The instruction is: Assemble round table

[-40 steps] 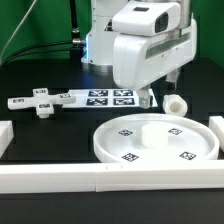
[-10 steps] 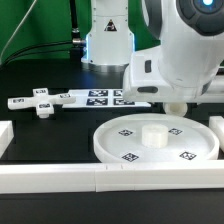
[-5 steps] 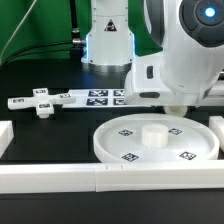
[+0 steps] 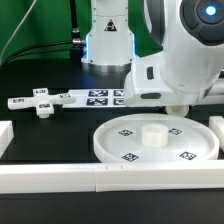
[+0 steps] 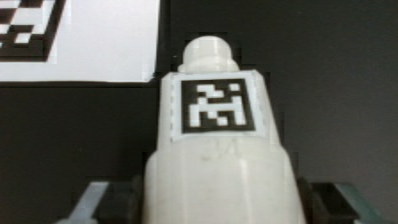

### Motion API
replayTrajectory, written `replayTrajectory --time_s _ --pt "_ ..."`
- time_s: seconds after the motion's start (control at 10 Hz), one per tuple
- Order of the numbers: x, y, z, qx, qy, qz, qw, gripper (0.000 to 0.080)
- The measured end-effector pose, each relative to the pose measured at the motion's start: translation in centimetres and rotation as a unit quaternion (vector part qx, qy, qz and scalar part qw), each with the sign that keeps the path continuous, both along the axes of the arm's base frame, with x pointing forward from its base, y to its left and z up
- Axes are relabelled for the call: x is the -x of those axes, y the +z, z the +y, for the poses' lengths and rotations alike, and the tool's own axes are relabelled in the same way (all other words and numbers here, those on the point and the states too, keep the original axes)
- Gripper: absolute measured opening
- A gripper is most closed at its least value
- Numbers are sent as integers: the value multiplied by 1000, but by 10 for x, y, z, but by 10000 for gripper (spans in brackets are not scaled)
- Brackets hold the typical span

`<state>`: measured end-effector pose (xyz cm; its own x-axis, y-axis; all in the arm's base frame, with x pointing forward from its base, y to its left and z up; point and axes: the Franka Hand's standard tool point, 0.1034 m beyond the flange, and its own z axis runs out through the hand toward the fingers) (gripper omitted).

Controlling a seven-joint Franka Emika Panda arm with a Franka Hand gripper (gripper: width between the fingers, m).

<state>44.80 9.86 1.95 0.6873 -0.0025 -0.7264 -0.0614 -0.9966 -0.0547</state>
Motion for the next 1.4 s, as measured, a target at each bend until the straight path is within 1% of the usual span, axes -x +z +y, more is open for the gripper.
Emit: replayTrajectory --time_s 0.1,0.2,0.3,0.4,0.5,0.8,0.9,1.1,1.2,1.3,1.4 --pt "-3 16 -1 -10 11 2 1000 406" --pt "-8 39 -5 -25 24 3 999 406" --pt "-13 54 -6 -35 33 -5 999 406" --pt "-18 59 -7 -41 38 -13 998 407" --pt "-15 54 -6 -41 39 -10 998 407" --pt "-20 52 -7 -41 38 -27 998 409" --pt "-35 57 -14 -62 56 -60 995 409" --pt "-62 86 -22 -61 52 -124 989 409" --pt "-75 80 -23 -53 48 -195 978 409" --pt "-63 79 -24 -48 47 -210 975 409" --pt "-71 78 -26 -43 45 -253 965 409"
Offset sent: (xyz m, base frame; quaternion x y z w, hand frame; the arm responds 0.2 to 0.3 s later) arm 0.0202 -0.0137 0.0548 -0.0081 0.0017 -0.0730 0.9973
